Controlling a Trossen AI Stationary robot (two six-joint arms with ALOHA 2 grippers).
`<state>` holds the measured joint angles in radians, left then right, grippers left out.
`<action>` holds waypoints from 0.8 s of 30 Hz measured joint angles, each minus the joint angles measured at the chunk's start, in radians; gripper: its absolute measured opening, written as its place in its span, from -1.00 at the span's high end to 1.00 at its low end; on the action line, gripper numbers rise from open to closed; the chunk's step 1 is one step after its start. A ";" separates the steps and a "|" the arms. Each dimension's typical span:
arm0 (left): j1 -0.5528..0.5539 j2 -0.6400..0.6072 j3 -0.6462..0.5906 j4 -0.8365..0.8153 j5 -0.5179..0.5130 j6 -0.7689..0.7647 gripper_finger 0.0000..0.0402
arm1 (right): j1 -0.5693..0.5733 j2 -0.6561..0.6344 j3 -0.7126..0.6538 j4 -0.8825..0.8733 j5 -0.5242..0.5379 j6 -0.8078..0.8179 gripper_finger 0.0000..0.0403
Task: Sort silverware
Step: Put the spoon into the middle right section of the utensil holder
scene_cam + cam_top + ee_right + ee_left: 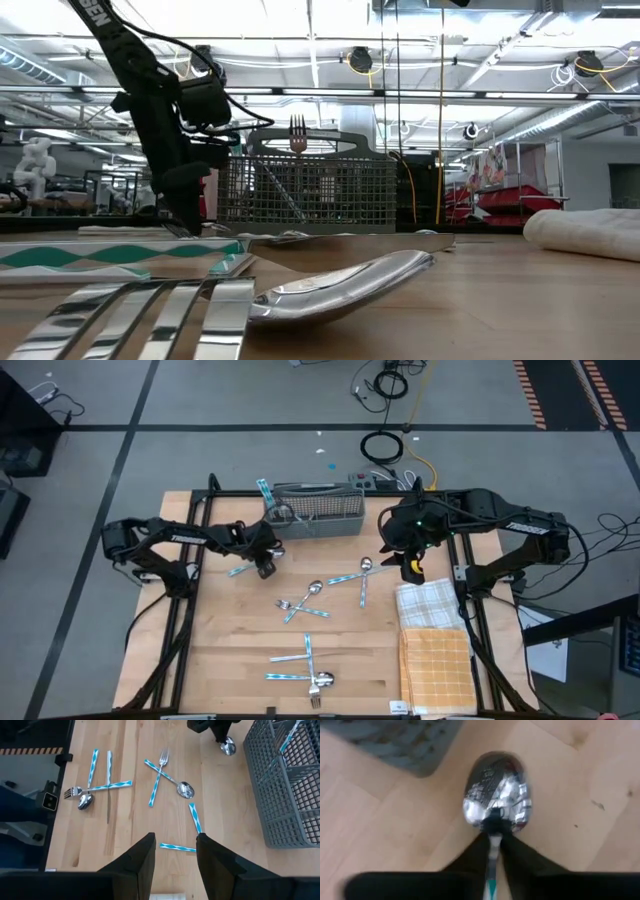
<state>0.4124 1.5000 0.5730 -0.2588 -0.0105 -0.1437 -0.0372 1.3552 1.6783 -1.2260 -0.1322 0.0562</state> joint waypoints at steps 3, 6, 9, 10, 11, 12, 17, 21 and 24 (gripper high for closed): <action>-0.004 -0.023 0.002 -0.001 0.010 -0.082 0.91 | 0.000 -0.002 0.000 -0.022 0.000 0.011 0.34; -0.020 -0.057 0.011 -0.013 0.035 -0.156 0.93 | 0.000 -0.009 0.000 -0.045 -0.002 0.019 0.34; -0.042 -0.107 0.030 -0.012 0.077 -0.229 0.94 | 0.000 -0.028 0.000 -0.067 -0.004 0.035 0.34; -0.047 -0.126 0.038 -0.008 0.081 -0.251 0.94 | 0.000 -0.038 0.000 -0.075 -0.004 0.036 0.34; -0.056 -0.144 0.046 -0.007 0.082 -0.271 0.94 | 0.000 -0.050 0.000 -0.085 -0.004 0.037 0.34; -0.069 -0.161 0.055 -0.009 0.083 -0.291 0.94 | 0.000 -0.063 0.000 -0.092 -0.002 0.037 0.34; -0.135 -0.267 0.119 0.120 0.023 -0.379 0.94 | 0.000 -0.157 0.000 -0.096 0.078 0.038 0.34; -0.186 -0.329 0.165 0.355 -0.112 -0.418 0.94 | 0.000 -0.249 0.000 -0.097 0.173 0.074 0.34; -0.212 -0.330 0.180 0.634 -0.282 -0.280 0.95 | 0.000 -0.310 0.000 -0.097 0.238 0.101 0.34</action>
<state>0.2007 1.1703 0.7528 0.3754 -0.2926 -0.4239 -0.0376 1.0454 1.6783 -1.3228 0.1058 0.1572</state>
